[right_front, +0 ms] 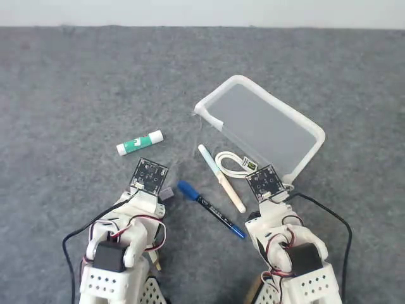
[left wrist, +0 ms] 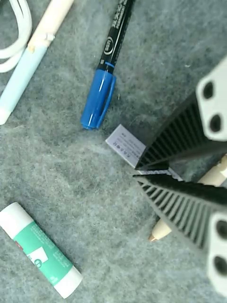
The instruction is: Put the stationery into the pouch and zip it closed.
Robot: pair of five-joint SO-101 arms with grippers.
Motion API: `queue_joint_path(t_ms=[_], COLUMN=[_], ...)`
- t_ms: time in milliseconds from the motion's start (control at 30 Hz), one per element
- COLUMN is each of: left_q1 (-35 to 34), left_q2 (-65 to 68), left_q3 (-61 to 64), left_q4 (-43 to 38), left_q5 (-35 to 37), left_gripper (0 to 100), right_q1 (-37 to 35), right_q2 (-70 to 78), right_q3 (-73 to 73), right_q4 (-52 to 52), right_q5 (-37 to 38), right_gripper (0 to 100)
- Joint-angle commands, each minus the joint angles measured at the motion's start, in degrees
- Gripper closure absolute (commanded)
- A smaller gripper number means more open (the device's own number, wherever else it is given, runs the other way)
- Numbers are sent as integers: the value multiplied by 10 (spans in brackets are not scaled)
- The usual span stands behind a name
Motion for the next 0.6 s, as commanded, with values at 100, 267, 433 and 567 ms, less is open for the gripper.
queue_joint_path(t_ms=[100,267,433,567], left_q1=[-1,-1,-1,-1], left_q2=[-9,-9,-9,-9], left_q3=[-8,-8,-8,-8], left_q4=[3,3,3,3], left_q5=[0,0,0,0], left_gripper=[988,988,988,988], right_q1=[7,7,4,7], right_q2=[-8,-8,-8,-9], right_q3=[12,12,12,12], right_q4=[4,4,6,12], right_q5=[-2,-2,-4,-5], right_gripper=[991,991,991,991])
